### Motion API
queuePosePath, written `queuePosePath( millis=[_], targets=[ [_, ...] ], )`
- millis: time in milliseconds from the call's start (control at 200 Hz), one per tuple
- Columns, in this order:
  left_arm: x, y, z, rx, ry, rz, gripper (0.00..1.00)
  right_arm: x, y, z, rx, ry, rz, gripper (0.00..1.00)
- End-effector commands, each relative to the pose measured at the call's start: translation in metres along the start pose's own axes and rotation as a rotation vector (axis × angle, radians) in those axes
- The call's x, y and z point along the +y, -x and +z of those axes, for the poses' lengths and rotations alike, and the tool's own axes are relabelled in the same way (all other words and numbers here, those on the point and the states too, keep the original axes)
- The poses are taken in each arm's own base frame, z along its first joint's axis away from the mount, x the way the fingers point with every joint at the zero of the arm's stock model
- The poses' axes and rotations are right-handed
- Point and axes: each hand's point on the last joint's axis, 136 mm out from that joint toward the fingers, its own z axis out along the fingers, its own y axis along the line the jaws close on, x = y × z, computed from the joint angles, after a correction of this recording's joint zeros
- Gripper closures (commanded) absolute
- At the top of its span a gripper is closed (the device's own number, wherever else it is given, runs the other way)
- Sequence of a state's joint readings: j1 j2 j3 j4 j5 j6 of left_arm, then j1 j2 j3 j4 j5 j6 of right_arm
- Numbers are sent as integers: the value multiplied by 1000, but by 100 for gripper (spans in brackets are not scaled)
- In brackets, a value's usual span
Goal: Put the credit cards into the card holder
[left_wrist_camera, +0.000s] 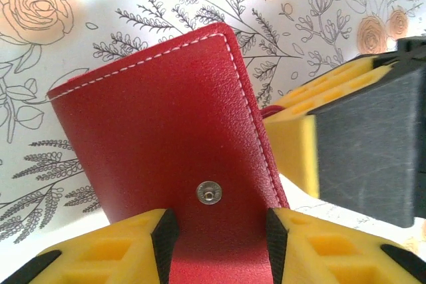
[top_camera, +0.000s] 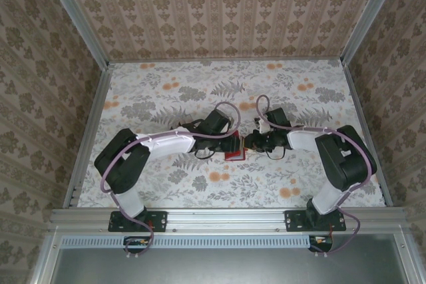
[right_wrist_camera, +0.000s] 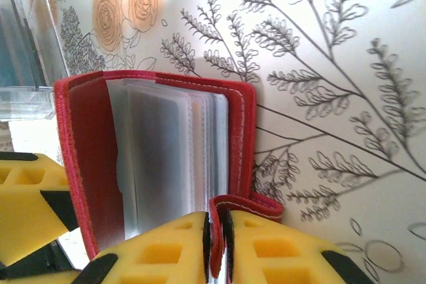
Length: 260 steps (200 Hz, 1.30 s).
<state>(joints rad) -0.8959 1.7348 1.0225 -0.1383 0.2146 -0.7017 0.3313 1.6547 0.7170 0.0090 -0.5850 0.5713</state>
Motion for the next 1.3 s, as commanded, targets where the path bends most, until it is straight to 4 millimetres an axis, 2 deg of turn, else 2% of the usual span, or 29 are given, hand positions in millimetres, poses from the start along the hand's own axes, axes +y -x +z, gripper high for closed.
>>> queuePosePath(
  millis=[0, 260, 535, 675, 975, 1050, 1095, 1195, 1295],
  targets=[
    [-2, 2, -2, -4, 29, 46, 56, -14, -8, -11, 6, -90, -19, 82],
    [1, 0, -2, -4, 43, 59, 60, -14, -2, -22, -21, -133, -43, 72],
    [10, -10, 10, 21, 45, 51, 64, -9, 1, -28, -37, -128, -54, 72],
    [14, -11, 11, 20, 61, 54, 64, -7, 2, -30, -42, -125, -55, 61],
    [21, -18, 21, 53, 83, 52, 65, -5, 5, -32, -58, -126, -57, 65],
    [22, -20, 23, 59, 88, 51, 65, -4, 5, -33, -60, -125, -56, 55],
    [23, -20, 24, 60, 90, 49, 66, -3, 5, -33, -57, -118, -57, 54],
    [24, -20, 24, 59, 94, 49, 66, -4, 5, -34, -62, -125, -61, 56],
    [25, -21, 24, 59, 95, 48, 67, -3, 6, -35, -67, -130, -63, 64]
  ],
)
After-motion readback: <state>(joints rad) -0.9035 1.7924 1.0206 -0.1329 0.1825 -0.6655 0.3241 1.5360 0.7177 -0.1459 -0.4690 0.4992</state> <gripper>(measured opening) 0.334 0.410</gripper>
